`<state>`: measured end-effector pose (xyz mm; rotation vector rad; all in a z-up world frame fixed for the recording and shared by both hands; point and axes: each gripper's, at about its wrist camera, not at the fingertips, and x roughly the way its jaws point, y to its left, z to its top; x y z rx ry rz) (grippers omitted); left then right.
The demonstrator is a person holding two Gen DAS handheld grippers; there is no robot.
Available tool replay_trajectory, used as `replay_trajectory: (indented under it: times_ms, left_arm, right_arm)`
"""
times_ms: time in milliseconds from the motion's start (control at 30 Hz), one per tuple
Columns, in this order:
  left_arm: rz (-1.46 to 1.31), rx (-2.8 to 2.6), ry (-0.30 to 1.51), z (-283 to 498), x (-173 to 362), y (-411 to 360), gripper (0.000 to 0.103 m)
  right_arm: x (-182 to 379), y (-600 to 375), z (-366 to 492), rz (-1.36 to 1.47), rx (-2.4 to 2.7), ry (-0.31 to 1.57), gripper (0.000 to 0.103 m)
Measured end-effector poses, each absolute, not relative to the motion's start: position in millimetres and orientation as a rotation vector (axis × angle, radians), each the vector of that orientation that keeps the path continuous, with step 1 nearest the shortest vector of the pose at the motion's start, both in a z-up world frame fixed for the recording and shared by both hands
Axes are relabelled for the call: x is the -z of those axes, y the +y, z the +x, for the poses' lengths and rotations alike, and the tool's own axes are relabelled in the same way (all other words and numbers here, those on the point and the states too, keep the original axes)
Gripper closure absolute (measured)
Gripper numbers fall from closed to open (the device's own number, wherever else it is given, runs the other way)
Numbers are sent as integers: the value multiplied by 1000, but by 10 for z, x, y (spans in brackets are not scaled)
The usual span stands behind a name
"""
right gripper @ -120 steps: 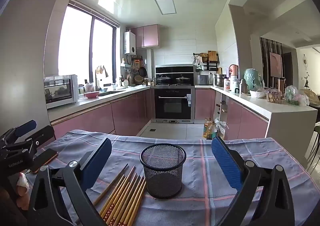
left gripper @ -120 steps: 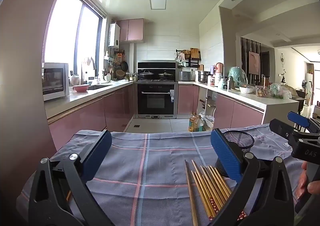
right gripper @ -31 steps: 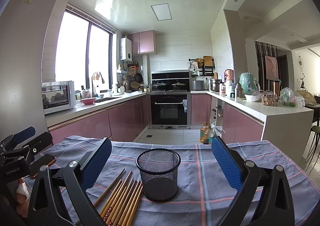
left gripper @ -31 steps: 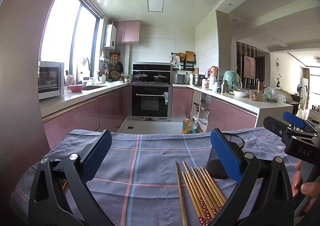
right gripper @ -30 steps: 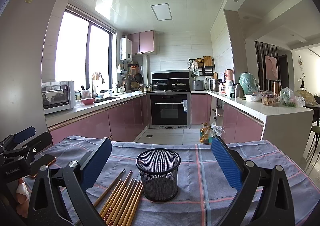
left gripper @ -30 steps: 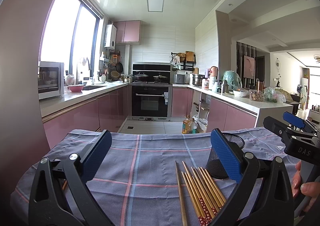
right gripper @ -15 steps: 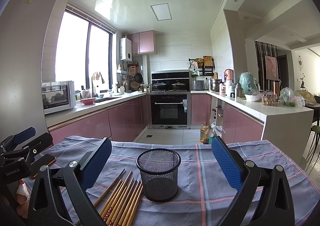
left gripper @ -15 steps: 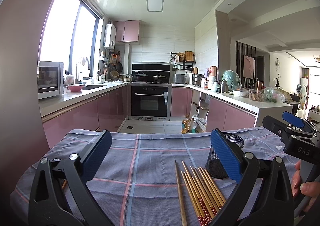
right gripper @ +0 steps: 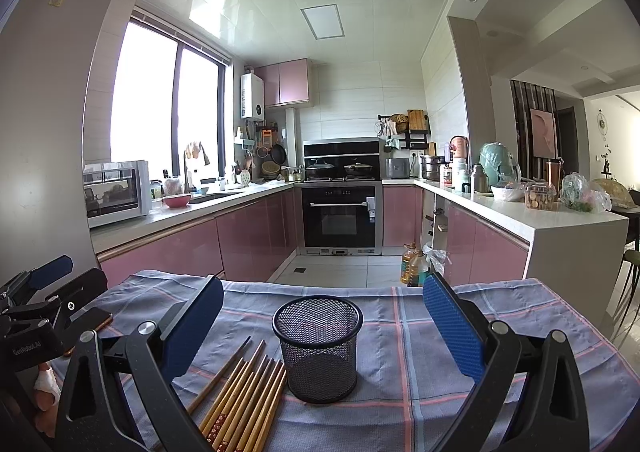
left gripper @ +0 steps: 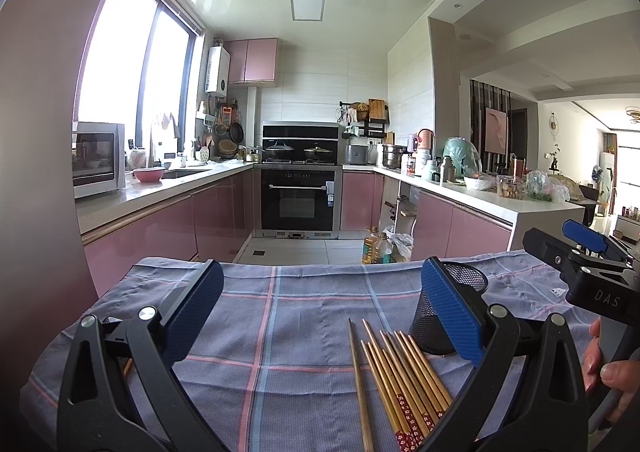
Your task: Organize utensils
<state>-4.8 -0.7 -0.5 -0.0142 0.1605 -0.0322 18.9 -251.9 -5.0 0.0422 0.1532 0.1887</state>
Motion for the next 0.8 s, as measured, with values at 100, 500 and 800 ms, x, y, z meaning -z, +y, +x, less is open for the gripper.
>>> replay_trajectory:
  times_ms: [100,500,800]
  left_arm:
    - [-13,35,165,-26,25,-3,6]
    - [6,40,241,150,131,-11,6]
    - [64,54,485,622,522,-31,10]
  right_arm:
    - [61,-2519,185,43,-190,154,6]
    - [147,-2470,258,39,-230,217,6]
    - [630,-2359,580,-2,-317,529,6]
